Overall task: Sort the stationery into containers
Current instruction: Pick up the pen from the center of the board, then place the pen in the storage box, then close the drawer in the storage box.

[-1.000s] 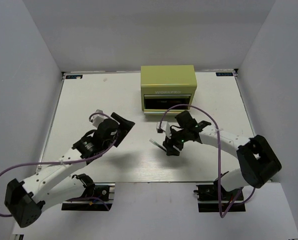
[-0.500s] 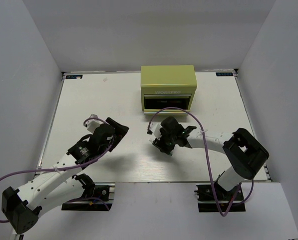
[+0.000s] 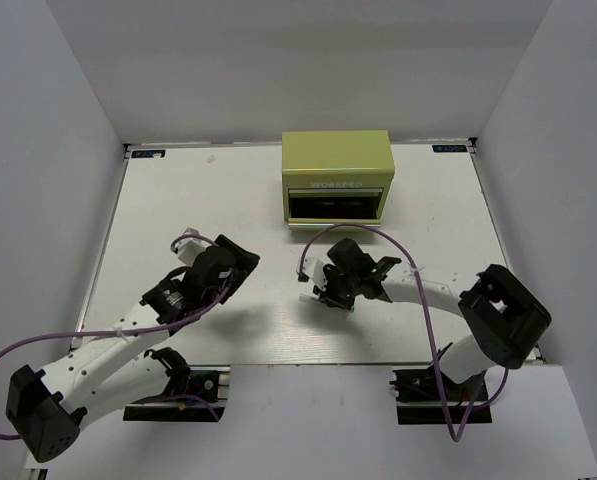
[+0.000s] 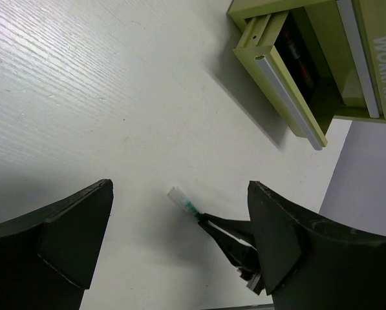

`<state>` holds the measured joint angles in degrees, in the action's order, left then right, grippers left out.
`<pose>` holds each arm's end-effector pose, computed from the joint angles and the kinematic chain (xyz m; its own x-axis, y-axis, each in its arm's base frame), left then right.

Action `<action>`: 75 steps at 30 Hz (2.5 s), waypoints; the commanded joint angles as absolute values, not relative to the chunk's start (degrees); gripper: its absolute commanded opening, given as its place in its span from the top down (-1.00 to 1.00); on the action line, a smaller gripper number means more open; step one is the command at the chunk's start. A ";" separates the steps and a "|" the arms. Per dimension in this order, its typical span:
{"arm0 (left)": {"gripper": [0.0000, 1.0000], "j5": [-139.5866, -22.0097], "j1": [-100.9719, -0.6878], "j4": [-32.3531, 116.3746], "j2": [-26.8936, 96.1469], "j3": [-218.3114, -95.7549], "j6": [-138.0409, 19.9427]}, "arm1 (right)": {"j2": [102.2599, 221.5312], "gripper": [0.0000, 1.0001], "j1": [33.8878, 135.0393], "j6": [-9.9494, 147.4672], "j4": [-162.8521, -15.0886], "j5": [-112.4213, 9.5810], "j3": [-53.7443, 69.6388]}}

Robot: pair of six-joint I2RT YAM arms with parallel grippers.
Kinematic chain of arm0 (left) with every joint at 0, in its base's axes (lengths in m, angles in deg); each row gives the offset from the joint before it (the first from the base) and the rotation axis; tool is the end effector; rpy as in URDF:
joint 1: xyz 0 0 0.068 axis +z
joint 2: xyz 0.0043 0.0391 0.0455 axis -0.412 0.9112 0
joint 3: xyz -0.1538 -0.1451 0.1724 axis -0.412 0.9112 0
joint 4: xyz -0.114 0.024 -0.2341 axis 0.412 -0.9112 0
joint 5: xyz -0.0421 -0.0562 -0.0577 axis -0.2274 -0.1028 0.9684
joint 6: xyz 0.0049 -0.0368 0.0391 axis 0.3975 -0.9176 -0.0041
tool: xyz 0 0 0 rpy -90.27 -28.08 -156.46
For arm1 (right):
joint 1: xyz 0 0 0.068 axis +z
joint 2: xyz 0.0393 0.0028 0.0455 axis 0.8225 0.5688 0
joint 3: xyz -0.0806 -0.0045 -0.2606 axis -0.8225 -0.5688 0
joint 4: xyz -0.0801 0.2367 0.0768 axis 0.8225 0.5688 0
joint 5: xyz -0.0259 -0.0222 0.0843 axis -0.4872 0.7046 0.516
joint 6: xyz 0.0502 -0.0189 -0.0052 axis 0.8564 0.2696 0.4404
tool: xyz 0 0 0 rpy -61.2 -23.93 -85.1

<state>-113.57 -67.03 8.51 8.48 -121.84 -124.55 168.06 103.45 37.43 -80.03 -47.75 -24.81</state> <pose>0.1399 -0.1090 0.2466 -0.5001 -0.7453 -0.4409 -0.4061 0.6515 -0.6408 0.1876 0.2195 0.1608 -0.1560 -0.7833 -0.6017 -0.9583 0.2678 -0.1002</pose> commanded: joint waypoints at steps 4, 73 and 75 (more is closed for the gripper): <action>-0.90 -113.23 -66.78 11.16 9.05 -120.90 -123.32 | 161.59 0.88 100.35 20.93 -77.43 -49.39 -21.04; -0.90 -110.07 -66.78 15.03 12.92 -121.43 -120.07 | 191.64 1.00 85.04 6.92 -95.98 -65.30 5.88; -0.90 -109.54 -66.78 15.56 13.45 -121.43 -119.55 | 191.56 1.00 85.04 6.93 -96.51 -65.74 5.79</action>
